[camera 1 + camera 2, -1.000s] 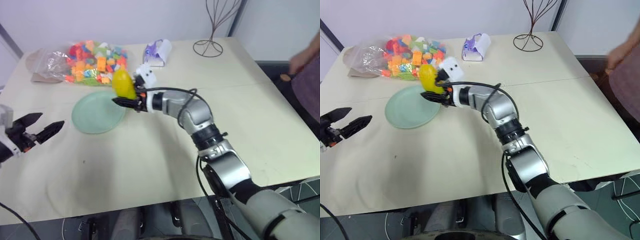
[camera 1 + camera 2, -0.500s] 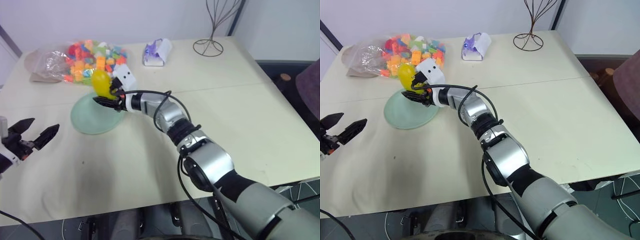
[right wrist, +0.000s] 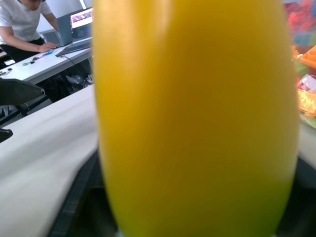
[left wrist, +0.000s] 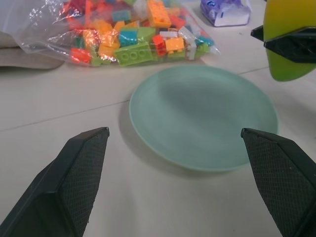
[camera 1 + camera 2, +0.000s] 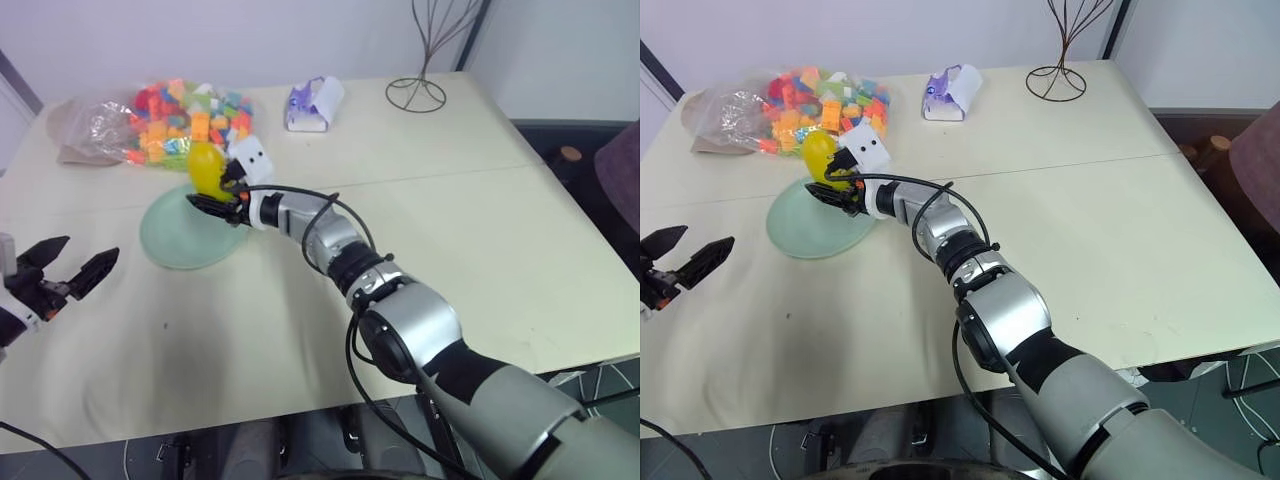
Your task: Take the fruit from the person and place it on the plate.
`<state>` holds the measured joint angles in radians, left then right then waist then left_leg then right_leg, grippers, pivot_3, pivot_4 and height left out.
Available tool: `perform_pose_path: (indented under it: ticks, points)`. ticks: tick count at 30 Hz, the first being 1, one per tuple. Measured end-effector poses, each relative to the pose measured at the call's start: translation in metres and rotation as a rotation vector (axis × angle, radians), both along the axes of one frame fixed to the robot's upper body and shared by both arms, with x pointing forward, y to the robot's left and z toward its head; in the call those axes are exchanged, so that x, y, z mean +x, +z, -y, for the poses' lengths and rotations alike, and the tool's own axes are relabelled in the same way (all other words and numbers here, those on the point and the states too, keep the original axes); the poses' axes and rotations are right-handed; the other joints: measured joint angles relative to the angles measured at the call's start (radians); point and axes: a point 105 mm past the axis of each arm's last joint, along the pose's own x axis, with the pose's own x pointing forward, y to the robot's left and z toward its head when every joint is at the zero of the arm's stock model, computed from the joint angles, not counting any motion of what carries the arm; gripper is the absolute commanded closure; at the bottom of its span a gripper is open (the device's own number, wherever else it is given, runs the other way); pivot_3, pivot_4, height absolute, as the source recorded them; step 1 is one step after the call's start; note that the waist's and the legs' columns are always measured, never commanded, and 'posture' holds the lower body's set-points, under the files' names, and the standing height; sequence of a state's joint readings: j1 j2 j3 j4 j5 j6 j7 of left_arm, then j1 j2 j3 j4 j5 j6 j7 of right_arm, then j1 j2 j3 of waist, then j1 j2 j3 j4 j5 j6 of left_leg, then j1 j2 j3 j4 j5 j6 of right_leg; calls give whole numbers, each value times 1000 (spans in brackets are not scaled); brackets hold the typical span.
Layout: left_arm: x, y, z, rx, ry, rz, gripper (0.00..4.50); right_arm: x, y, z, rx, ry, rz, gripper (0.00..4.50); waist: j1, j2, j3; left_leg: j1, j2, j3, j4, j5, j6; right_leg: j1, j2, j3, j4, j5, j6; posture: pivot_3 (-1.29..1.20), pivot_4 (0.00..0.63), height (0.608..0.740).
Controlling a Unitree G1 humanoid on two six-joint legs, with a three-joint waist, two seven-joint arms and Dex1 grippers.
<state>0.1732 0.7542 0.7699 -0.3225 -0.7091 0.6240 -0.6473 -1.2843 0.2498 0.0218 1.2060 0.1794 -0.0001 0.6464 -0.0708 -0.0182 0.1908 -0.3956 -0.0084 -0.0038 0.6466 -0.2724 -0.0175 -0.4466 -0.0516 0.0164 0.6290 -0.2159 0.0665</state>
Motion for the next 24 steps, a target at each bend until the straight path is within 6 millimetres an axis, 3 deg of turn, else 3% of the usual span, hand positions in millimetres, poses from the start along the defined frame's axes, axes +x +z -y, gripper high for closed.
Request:
perform_pose_path:
  ticks: [9, 16, 20, 24]
  points:
    - [2, 2, 1, 1, 3, 11, 0, 1, 2, 0, -2, -11, 19, 23, 0, 0, 0, 0, 0, 0, 0, 0, 0, 0, 0, 0, 0, 0, 0, 0, 150, 740]
    - [7, 8, 0, 5, 1, 45, 0, 1, 25, 4, 47, 10, 98, 23, 1, 0, 0, 0, 0, 0, 0, 0, 0, 0, 0, 0, 0, 0, 0, 0, 150, 740]
    - [13, 10, -10, -9, 45, 69, 0, 14, 56, 46, 75, -34, 252, 23, 11, -1, -1, 0, -1, -1, 2, 0, 0, 2, -1, -2, 0, 0, 0, 0, 150, 740]
    - [15, 10, -23, -15, 98, 77, 0, 30, 47, 114, 22, -171, 283, 23, 17, -2, -1, 0, -1, -1, 2, 0, 0, 2, -1, -1, 0, 0, 0, 0, 150, 740]
